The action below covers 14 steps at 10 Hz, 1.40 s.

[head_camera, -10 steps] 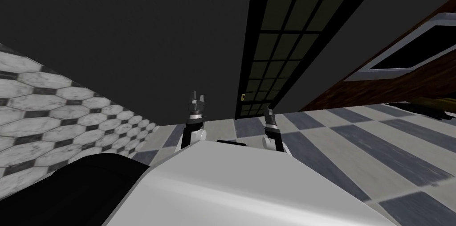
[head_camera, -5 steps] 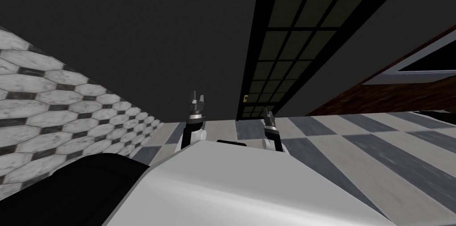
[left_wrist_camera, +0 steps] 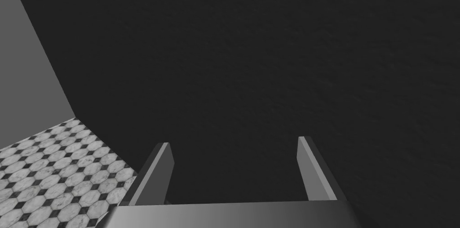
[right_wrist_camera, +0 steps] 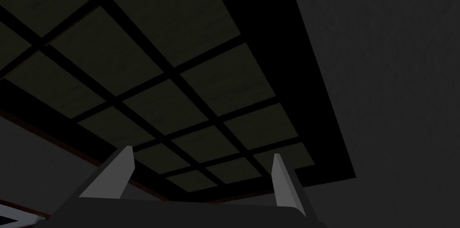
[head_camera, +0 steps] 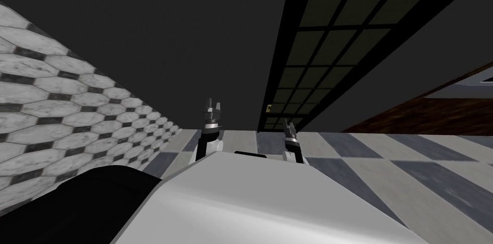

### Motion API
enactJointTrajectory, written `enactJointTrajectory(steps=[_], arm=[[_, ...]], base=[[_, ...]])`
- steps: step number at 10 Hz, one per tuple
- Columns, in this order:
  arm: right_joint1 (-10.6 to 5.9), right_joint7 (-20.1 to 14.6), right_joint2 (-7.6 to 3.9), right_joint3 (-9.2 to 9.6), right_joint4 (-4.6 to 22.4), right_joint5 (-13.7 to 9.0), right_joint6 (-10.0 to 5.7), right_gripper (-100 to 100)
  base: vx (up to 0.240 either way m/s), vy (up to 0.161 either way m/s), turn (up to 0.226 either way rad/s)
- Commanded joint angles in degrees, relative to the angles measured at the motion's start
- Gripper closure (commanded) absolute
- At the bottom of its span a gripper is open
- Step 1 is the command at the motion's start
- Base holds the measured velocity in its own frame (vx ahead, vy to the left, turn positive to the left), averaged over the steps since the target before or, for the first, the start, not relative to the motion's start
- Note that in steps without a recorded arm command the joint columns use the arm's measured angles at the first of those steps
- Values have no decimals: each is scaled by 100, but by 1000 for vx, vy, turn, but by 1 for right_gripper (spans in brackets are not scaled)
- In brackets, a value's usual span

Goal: Pull the door open

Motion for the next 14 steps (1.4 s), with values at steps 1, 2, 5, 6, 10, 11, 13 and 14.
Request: enactJointTrajectory(steps=[1,2,5,6,10,11,13,14], arm=[[-79,286,-40,-30,286,-78,-81,-100],[-79,354,-40,-30,338,-78,-81,-100],[-166,760,-61,-53,736,-164,-181,-100],[-207,951,-68,-64,923,-204,-228,-100],[-328,1513,-91,-97,1458,-323,-367,-100],[-365,1665,-97,-107,1621,-360,-409,-100],[-439,1998,-109,-127,1985,-433,-494,-100],[-439,2035,-109,-127,1985,-433,-494,-100]], base=[[78,-44,233],[54,-32,85],[61,-31,129],[47,-22,125],[55,-34,154],[71,-60,194],[90,-63,154],[50,-35,64]])
